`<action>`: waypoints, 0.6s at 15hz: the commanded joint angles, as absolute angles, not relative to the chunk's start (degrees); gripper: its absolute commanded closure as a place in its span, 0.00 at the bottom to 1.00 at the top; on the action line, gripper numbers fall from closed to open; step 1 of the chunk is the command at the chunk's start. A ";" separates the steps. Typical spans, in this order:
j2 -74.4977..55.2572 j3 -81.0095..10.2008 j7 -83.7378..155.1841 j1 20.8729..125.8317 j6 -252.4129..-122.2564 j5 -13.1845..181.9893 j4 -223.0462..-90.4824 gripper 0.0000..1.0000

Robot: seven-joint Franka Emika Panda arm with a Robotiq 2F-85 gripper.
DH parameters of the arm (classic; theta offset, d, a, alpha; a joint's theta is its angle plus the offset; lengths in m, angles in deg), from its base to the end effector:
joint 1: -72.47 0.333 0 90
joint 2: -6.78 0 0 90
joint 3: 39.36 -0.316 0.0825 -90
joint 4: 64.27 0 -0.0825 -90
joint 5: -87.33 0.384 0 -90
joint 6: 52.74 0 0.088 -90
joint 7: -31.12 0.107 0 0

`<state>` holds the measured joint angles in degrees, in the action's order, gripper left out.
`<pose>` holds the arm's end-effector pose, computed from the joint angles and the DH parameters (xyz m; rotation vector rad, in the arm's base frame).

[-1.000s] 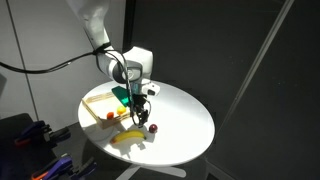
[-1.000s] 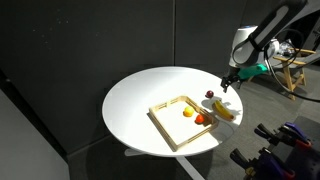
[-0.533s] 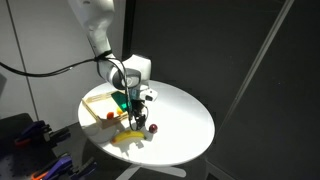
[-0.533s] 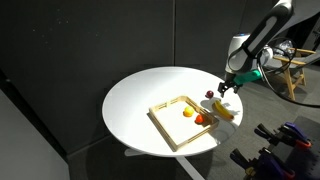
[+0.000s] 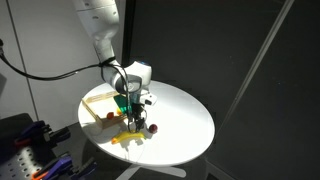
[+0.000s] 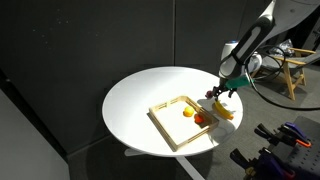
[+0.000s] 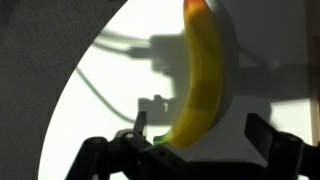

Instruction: Put the banana on the tray

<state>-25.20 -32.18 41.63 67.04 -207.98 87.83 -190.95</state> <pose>0.5224 -0.1213 0.1200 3.0184 -0.6033 -0.0869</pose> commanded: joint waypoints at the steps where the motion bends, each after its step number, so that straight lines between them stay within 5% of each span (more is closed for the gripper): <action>1: -28.27 -31.49 42.90 68.06 -206.93 88.92 -187.46 0.00; 9: -32.85 -30.78 43.37 68.84 -206.82 88.50 -184.28 0.00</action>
<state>-31.24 -31.92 42.32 67.52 -207.98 87.93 -186.42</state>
